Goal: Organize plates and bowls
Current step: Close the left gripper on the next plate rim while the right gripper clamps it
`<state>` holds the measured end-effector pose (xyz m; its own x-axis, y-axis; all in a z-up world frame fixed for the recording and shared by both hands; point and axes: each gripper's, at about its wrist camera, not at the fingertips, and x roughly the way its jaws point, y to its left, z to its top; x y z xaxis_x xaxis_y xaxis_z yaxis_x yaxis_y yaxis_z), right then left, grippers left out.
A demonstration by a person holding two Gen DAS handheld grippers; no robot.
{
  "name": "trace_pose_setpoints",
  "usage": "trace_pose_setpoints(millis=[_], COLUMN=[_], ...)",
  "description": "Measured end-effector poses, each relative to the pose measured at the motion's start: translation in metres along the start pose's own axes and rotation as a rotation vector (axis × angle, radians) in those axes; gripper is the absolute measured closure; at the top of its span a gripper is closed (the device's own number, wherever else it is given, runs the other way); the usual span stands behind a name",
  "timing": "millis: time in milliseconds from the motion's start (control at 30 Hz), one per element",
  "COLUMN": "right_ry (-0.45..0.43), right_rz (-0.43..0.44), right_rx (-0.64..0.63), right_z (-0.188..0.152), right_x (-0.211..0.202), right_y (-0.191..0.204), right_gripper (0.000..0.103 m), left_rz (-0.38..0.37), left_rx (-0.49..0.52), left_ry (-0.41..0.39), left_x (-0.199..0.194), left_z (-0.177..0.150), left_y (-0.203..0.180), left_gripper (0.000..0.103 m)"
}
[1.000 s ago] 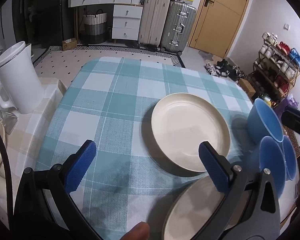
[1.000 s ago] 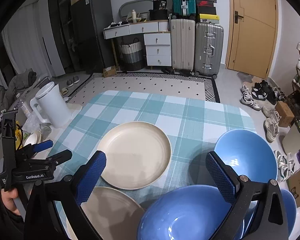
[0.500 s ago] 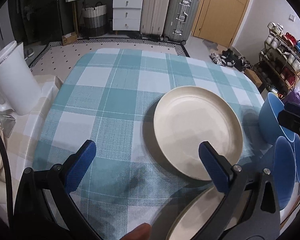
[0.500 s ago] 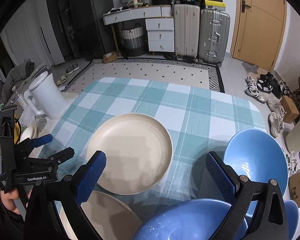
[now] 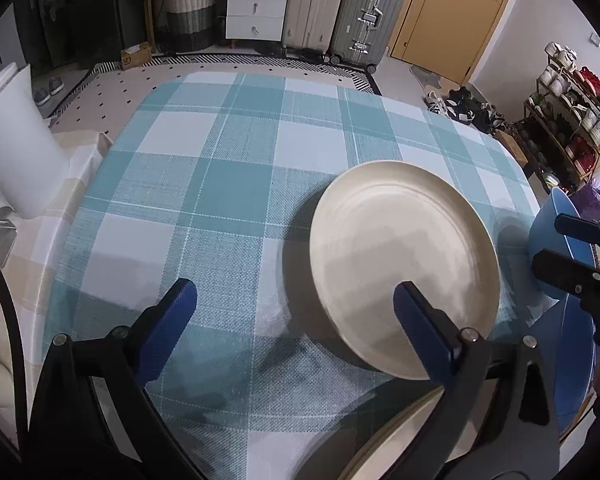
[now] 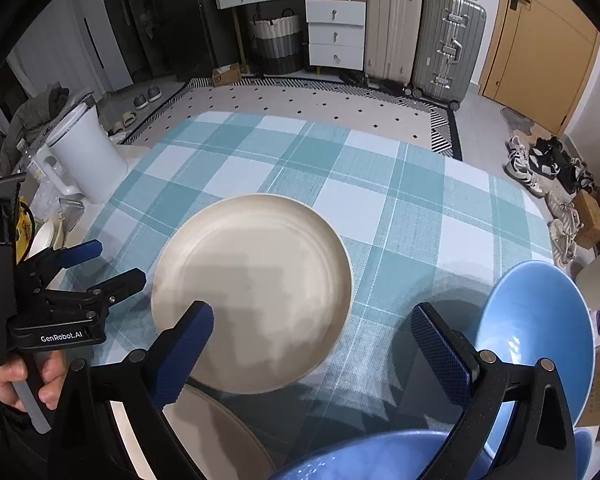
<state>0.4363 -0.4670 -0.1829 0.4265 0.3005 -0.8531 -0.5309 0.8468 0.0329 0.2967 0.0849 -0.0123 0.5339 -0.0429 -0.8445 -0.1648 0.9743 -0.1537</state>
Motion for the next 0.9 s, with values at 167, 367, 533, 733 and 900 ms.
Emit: trace_pose_setpoints(millis=[167, 367, 533, 733, 900], right_ry=[0.037, 0.087, 0.127, 0.151, 0.164], right_rz=[0.004, 0.016, 0.021, 0.014, 0.011], right_rx=[-0.024, -0.011, 0.001, -0.003, -0.017], right_z=[0.002, 0.005, 0.006, 0.008, 0.006], right_x=[0.015, 0.031, 0.041, 0.052, 0.061], right_y=[0.001, -0.005, -0.011, -0.013, -0.010], right_gripper=[0.005, 0.022, 0.025, 0.035, 0.040], left_rz=[-0.002, -0.001, -0.001, -0.005, -0.022], left_rx=[0.020, 0.030, 0.041, 0.046, 0.049], left_ry=[0.021, 0.036, 0.041, 0.056, 0.075], left_x=[0.011, 0.019, 0.024, 0.033, 0.041], left_z=[0.000, 0.002, 0.006, 0.007, 0.004], left_y=[-0.005, -0.009, -0.011, -0.011, -0.011], left_gripper=[0.005, 0.005, 0.006, 0.015, 0.021])
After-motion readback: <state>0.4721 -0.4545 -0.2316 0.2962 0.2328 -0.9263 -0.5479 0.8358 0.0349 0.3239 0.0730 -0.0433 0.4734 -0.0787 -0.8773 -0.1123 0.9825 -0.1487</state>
